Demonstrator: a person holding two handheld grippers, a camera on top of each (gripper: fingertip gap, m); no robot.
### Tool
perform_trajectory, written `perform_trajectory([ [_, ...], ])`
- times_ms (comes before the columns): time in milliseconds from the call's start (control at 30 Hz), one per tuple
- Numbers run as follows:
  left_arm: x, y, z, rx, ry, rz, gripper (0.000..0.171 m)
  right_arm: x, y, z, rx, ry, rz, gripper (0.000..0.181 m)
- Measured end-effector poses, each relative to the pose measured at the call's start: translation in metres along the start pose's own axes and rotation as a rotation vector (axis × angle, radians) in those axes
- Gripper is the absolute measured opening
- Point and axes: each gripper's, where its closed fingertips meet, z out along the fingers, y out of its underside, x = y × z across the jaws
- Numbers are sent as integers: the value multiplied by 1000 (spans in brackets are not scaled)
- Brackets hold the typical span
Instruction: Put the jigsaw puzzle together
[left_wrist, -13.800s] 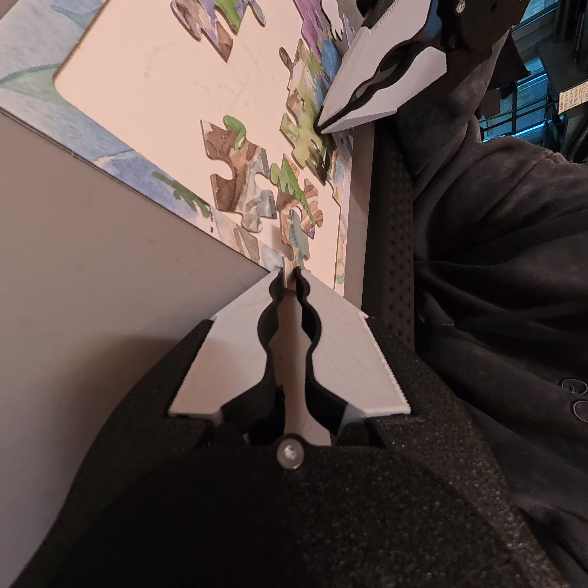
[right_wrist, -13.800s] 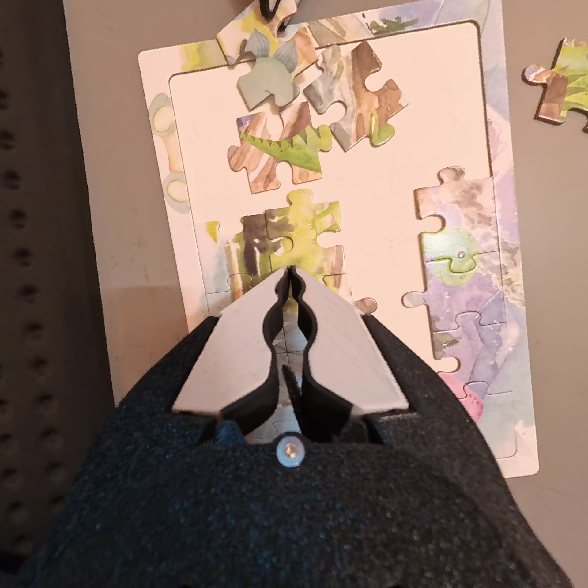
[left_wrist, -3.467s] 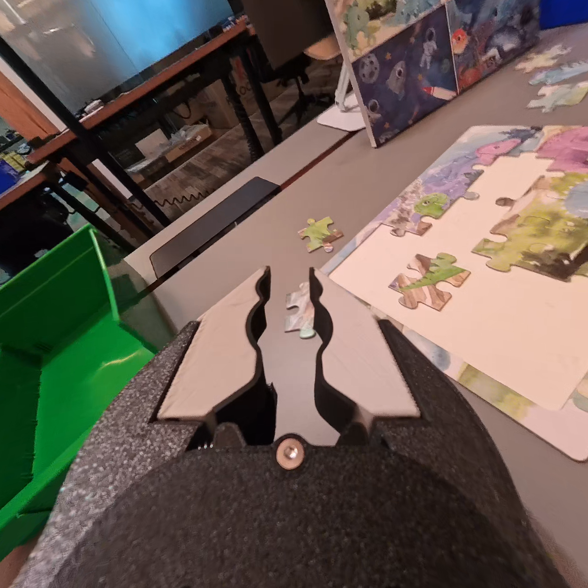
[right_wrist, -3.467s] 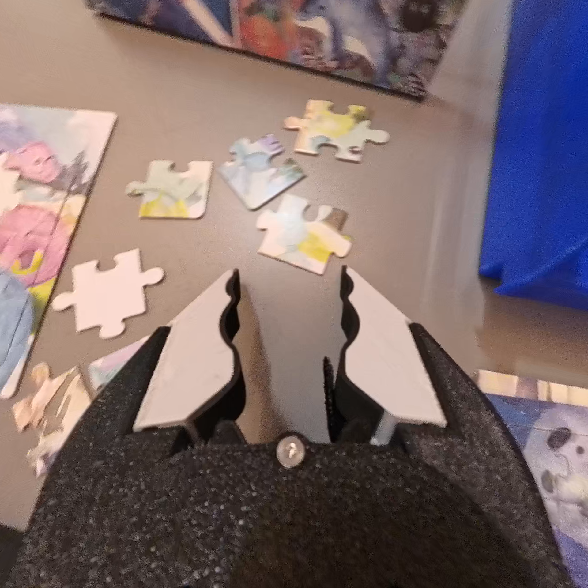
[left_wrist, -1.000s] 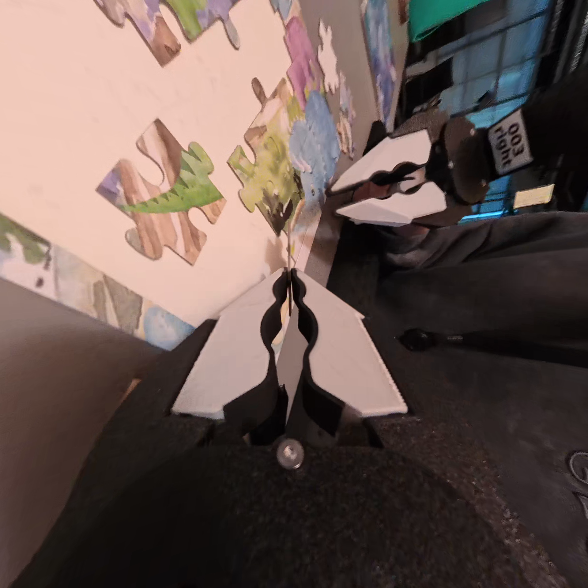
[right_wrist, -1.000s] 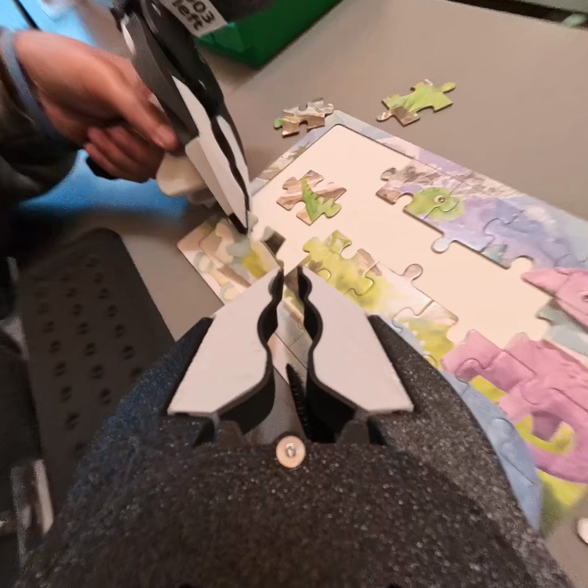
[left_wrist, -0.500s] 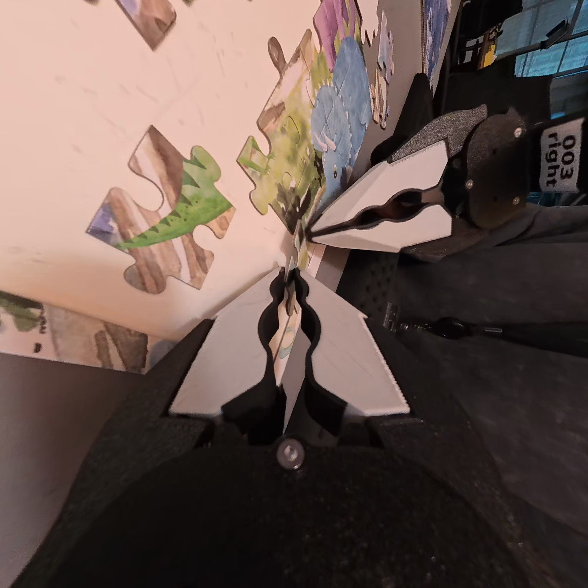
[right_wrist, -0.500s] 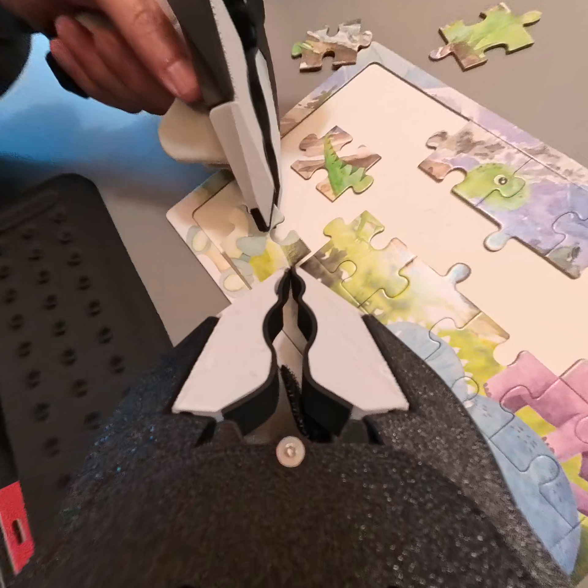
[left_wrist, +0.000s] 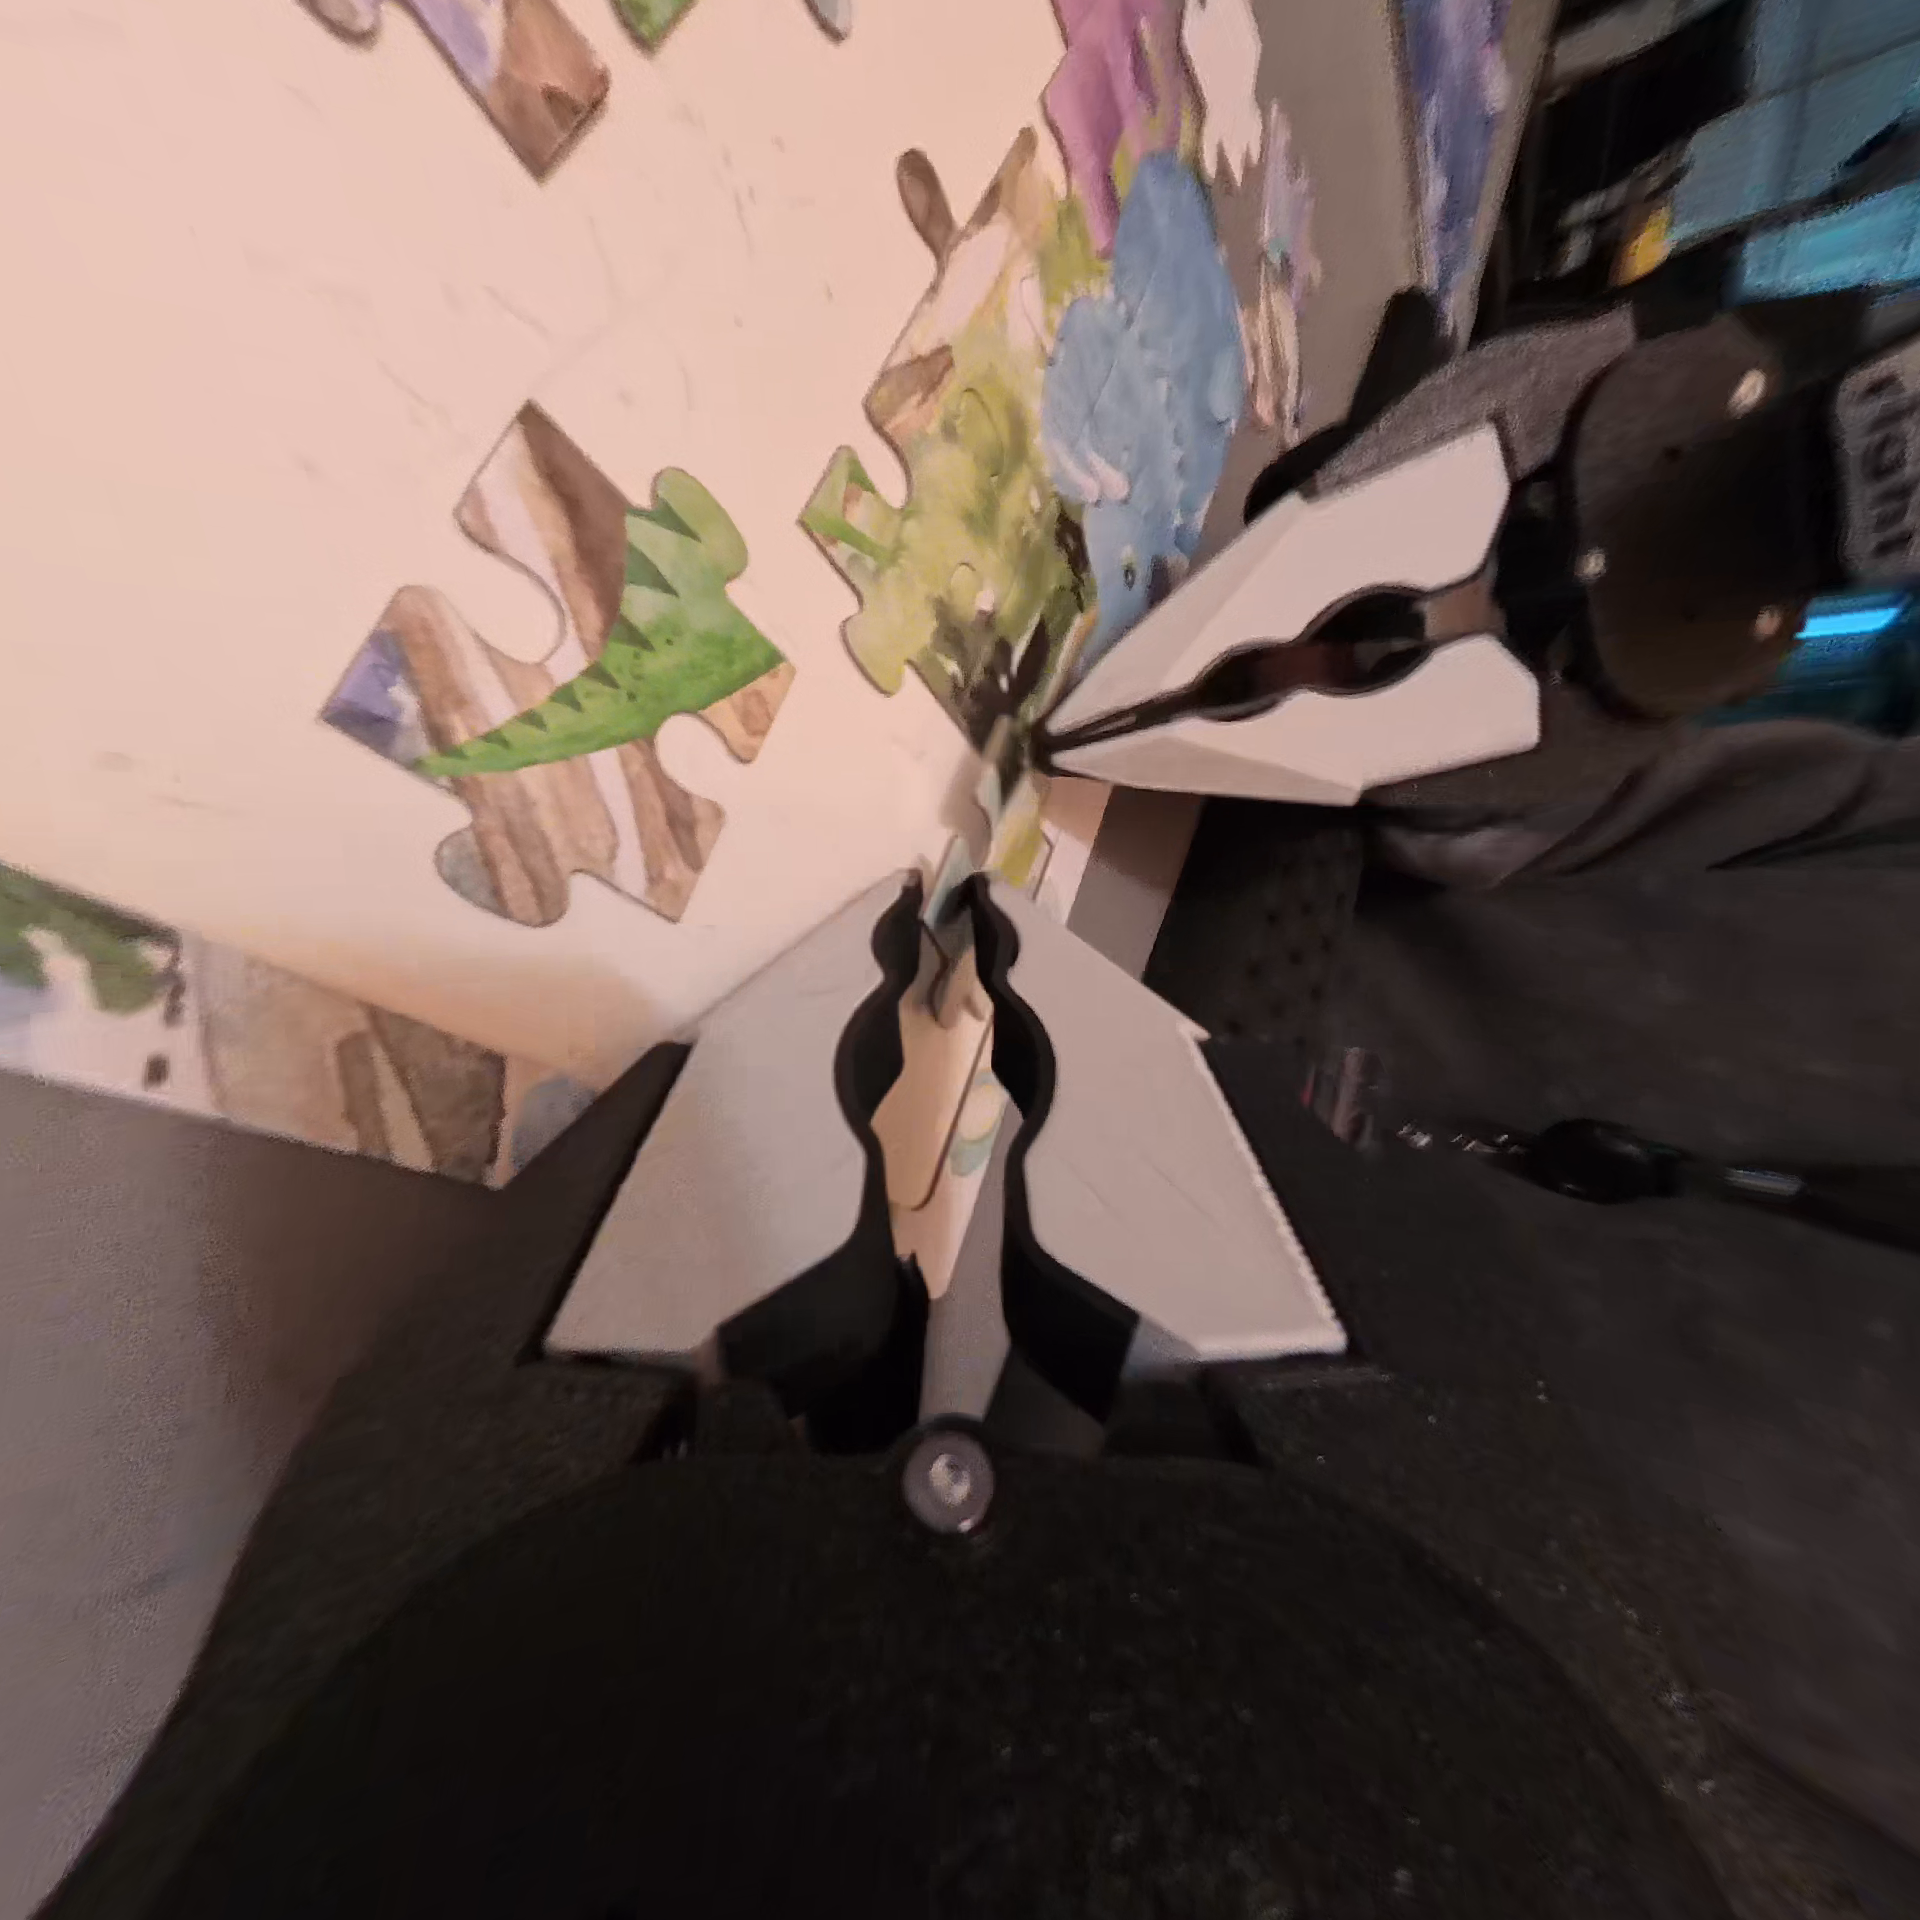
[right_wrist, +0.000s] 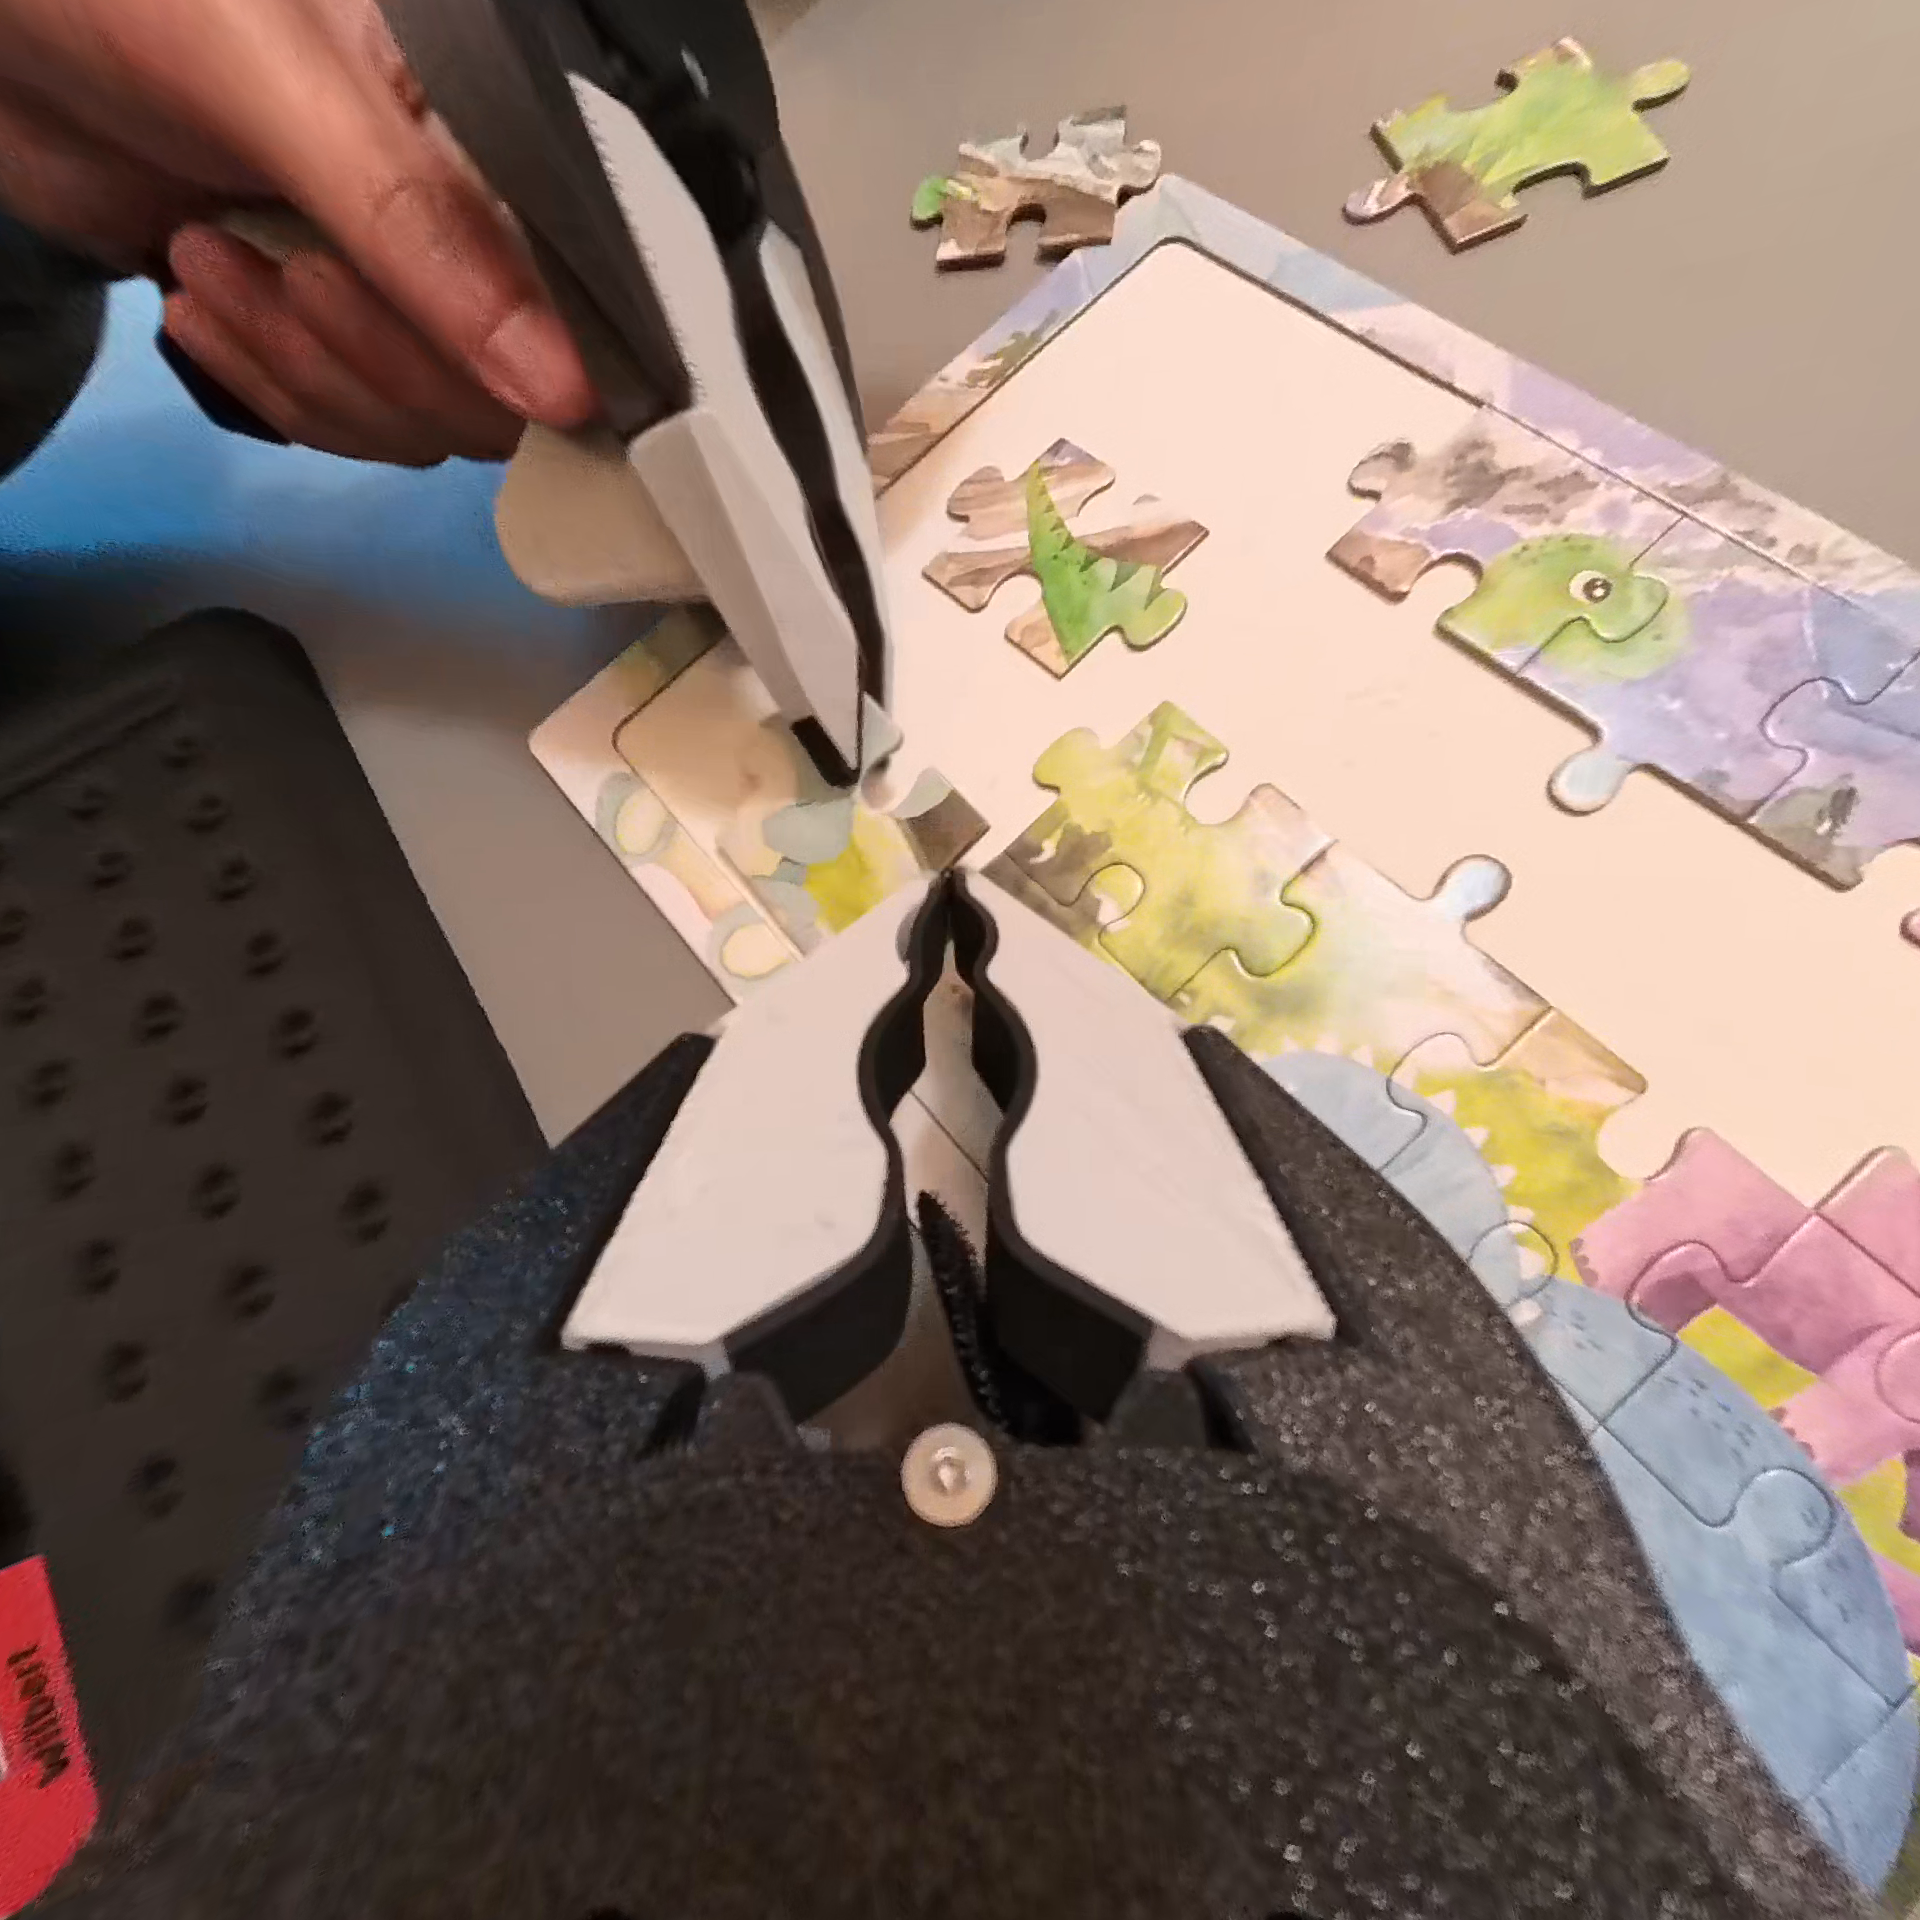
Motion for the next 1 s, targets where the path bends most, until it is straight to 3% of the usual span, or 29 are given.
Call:
perform_trajectory([
  [133, -1, 3, -4, -11, -140, 171, 14, 19, -9, -20, 76, 100, 10, 0],
  [233, -3, 2, -13, 22, -257, 283, 31, 58, 4, -50, 87, 213, 110, 0],
  [367, -3, 4, -23, 57, -393, 462, 25, 118, 34, -91, 106, 404, 268, 0],
  [400, -4, 8, -22, 45, -413, 482, 16, 132, 41, -101, 103, 457, 310, 0],
  [467, -4, 15, -18, 26, -420, 486, 14, 149, 50, -113, 100, 517, 356, 0],
  [700, 2, 19, -1, 63, -398, 468, 16, 146, 65, -98, -11, 496, 339, 0],
  [1000, 4, 13, 5, 55, -439, 475, 17, 146, 65, -98, 5, 469, 364, 0],
])
